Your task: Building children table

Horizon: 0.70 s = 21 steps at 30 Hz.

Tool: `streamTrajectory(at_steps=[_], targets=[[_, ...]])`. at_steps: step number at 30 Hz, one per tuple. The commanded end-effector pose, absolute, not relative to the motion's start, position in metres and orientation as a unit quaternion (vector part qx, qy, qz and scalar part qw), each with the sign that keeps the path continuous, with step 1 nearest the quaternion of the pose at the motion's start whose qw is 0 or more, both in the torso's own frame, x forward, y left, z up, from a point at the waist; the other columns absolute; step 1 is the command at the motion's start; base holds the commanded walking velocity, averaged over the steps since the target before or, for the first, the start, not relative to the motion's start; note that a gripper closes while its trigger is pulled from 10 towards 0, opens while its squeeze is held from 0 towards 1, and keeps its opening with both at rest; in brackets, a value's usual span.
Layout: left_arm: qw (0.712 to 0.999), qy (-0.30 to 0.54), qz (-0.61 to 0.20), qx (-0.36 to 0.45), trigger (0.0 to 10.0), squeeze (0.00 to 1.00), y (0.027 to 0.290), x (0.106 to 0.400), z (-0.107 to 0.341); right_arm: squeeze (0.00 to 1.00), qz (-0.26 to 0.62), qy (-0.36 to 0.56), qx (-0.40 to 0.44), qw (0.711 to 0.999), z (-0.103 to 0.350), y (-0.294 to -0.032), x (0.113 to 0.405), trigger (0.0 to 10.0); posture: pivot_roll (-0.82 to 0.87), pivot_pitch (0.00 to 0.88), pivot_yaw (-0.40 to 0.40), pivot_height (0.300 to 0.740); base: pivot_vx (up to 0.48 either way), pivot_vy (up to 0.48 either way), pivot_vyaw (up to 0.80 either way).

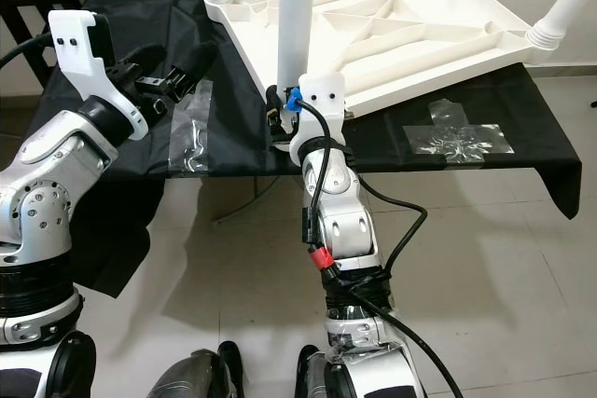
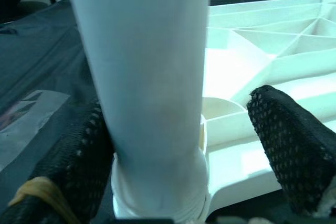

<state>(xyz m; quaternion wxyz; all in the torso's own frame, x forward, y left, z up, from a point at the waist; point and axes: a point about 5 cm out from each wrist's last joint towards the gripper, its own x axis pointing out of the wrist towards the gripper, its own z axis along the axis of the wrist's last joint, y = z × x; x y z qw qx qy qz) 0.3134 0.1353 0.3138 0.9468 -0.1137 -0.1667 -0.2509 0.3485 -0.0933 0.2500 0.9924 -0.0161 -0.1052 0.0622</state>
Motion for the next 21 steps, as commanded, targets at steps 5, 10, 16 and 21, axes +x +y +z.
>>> streamTrajectory(at_steps=[5, 10, 16, 21], targets=[[0.949, -0.156, -0.251, -0.114, 10.0, 1.00, 0.133, 0.310, 0.307, 1.00, 0.129, -0.093, -0.017, 0.987, 0.246, -0.085, 0.341, 10.0, 0.02, 0.229, -0.011, 0.740, 0.000, 0.000, 0.00], [0.954, -0.142, -0.236, -0.115, 10.0, 1.00, 0.137, 0.311, 0.296, 1.00, 0.127, -0.084, -0.040, 0.987, 0.238, -0.099, 0.335, 10.0, 0.01, 0.229, -0.012, 0.740, 0.000, 0.000, 0.00], [0.958, -0.129, -0.226, -0.117, 10.0, 1.00, 0.139, 0.312, 0.285, 1.00, 0.112, -0.075, -0.048, 0.990, 0.234, -0.111, 0.332, 10.0, 0.01, 0.229, -0.011, 0.740, 0.000, 0.000, 0.00], [0.963, -0.115, -0.212, -0.119, 10.0, 1.00, 0.143, 0.312, 0.274, 1.00, 0.108, -0.062, -0.056, 0.991, 0.227, -0.118, 0.326, 10.0, 0.00, 0.229, -0.011, 0.740, 0.000, 0.000, 0.00]])
